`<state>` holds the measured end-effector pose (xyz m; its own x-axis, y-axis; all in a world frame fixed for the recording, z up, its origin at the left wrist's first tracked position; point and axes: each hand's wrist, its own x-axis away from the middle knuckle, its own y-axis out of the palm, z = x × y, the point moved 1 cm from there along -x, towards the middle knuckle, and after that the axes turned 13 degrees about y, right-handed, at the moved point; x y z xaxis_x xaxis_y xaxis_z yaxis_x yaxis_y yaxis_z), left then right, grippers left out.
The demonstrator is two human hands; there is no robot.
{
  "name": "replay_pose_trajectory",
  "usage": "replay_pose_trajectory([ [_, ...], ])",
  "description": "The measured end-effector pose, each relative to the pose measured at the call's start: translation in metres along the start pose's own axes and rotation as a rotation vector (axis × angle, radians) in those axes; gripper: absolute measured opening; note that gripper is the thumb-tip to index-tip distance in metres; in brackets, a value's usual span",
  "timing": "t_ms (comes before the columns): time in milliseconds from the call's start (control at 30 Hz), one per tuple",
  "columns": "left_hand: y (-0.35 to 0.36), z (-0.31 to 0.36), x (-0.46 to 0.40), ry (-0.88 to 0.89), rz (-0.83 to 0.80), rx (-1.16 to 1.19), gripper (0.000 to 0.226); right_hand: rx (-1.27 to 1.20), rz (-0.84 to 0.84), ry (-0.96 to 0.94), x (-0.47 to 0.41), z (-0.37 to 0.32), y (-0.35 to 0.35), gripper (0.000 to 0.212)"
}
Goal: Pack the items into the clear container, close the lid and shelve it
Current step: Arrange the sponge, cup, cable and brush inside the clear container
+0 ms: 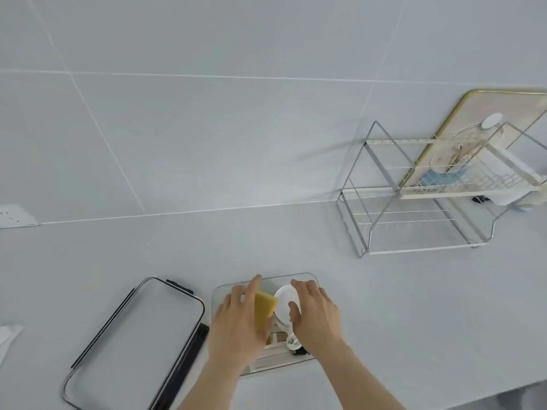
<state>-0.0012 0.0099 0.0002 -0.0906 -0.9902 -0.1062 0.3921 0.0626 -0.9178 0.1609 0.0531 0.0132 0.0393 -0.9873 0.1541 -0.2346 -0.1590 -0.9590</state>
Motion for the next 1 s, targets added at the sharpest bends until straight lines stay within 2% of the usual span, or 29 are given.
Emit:
replay_pose_trajectory([
  [200,0.022,-0.005,0.0,-0.1,-0.1,-0.033,0.097,0.053,-0.121,0.116,-0.018,-0.001,0.018,0.041],
  [400,0.008,-0.008,-0.012,-0.118,-0.051,0.063,0.08,0.091,-0.183,0.139,-0.029,-0.003,0.035,0.058],
  [500,-0.003,-0.014,-0.012,-0.097,-0.004,0.046,0.072,0.101,-0.213,0.162,-0.032,-0.004,0.043,0.06],
  [700,-0.014,-0.026,-0.004,-0.058,0.061,0.058,0.067,-0.193,-0.254,0.218,-0.034,-0.005,0.046,0.061],
  [1000,-0.027,-0.032,0.0,-0.06,0.193,0.128,0.069,-0.426,-0.154,0.203,-0.033,-0.025,0.041,0.035],
])
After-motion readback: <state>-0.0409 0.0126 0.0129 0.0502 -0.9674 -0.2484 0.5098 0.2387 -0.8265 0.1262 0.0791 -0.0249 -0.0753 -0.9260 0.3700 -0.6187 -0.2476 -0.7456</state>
